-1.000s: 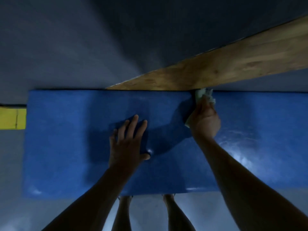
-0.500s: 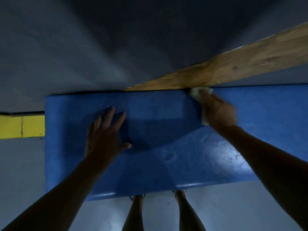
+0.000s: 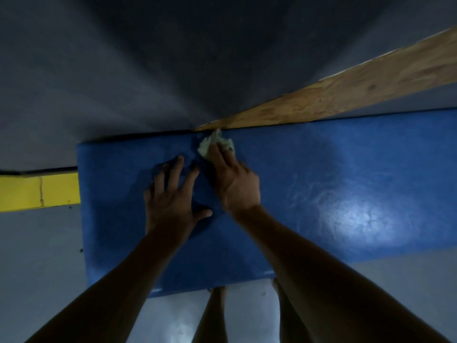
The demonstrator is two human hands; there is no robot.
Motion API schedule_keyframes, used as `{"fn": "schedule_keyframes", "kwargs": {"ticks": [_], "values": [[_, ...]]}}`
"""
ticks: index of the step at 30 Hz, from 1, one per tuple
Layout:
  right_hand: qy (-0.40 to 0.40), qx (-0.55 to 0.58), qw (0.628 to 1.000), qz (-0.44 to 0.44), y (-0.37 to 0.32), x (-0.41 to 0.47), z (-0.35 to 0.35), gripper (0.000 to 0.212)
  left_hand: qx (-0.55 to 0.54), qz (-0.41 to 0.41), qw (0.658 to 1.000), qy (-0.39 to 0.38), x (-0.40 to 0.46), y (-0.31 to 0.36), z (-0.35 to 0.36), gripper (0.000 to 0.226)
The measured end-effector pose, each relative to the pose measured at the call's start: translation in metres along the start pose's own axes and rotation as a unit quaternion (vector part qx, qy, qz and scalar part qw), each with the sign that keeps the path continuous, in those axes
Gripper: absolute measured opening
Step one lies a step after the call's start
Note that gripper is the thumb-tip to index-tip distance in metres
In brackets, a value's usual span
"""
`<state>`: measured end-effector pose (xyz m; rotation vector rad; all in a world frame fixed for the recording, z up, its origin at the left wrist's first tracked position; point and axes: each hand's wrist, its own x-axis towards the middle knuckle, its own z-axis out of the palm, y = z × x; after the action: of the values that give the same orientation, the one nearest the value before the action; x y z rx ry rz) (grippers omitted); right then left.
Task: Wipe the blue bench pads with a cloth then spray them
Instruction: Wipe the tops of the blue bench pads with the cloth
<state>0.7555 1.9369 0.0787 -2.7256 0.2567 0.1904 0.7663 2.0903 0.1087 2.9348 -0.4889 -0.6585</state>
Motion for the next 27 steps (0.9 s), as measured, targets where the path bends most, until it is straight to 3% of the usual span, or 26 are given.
{"fn": "schedule_keyframes", "kwargs": {"ticks": [3, 5, 7, 9, 11, 13, 15, 18, 21, 23, 25, 27], "values": [[-0.03, -0.063, 0.985, -0.158, 0.045, -0.002, -0.018, 0.06, 0.002, -0.006, 1.0, -0.009, 0.001, 0.003, -0.003, 0.102], [-0.031, -0.103, 0.982, -0.158, 0.098, -0.001, -0.041, 0.06, -0.008, -0.005, 1.0, -0.019, 0.002, 0.004, -0.004, 0.102], [0.019, -0.108, 0.992, -0.065, 0.15, -0.002, -0.065, 0.055, -0.011, -0.01, 1.0, -0.021, 0.002, 0.005, -0.003, 0.102], [0.049, -0.106, 0.988, 0.102, 0.175, -0.004, -0.079, 0.054, -0.009, -0.011, 1.0, -0.017, 0.002, 0.006, -0.003, 0.103], [0.078, -0.089, 0.964, 0.239, 0.166, -0.001, -0.072, 0.057, -0.002, -0.009, 1.0, -0.015, 0.002, 0.006, -0.002, 0.102], [0.102, -0.021, 0.949, 0.297, 0.128, -0.003, -0.054, 0.06, 0.004, -0.005, 1.0, -0.019, 0.002, 0.005, -0.002, 0.102], [0.111, 0.031, 0.965, 0.234, 0.078, -0.021, -0.024, 0.061, 0.006, -0.003, 1.0, -0.025, 0.003, 0.006, -0.002, 0.102], [0.03, 0.005, 0.998, 0.05, 0.016, -0.056, 0.006, 0.059, 0.014, -0.005, 0.999, -0.035, 0.004, 0.005, -0.003, 0.101], [-0.007, -0.062, 0.99, -0.124, 0.034, -0.063, -0.006, 0.058, 0.01, -0.005, 0.999, -0.031, 0.004, 0.005, -0.004, 0.102], [0.004, -0.11, 0.981, -0.162, 0.084, -0.059, -0.024, 0.056, 0.01, -0.001, 1.0, -0.028, 0.004, 0.004, -0.003, 0.101], [0.017, -0.122, 0.99, -0.063, 0.137, -0.057, -0.05, 0.056, 0.003, 0.0, 1.0, -0.029, 0.003, 0.003, -0.002, 0.1], [0.018, -0.131, 0.985, 0.109, 0.167, -0.056, -0.072, 0.066, 0.0, -0.001, 1.0, -0.026, 0.003, 0.003, -0.001, 0.1]]}}
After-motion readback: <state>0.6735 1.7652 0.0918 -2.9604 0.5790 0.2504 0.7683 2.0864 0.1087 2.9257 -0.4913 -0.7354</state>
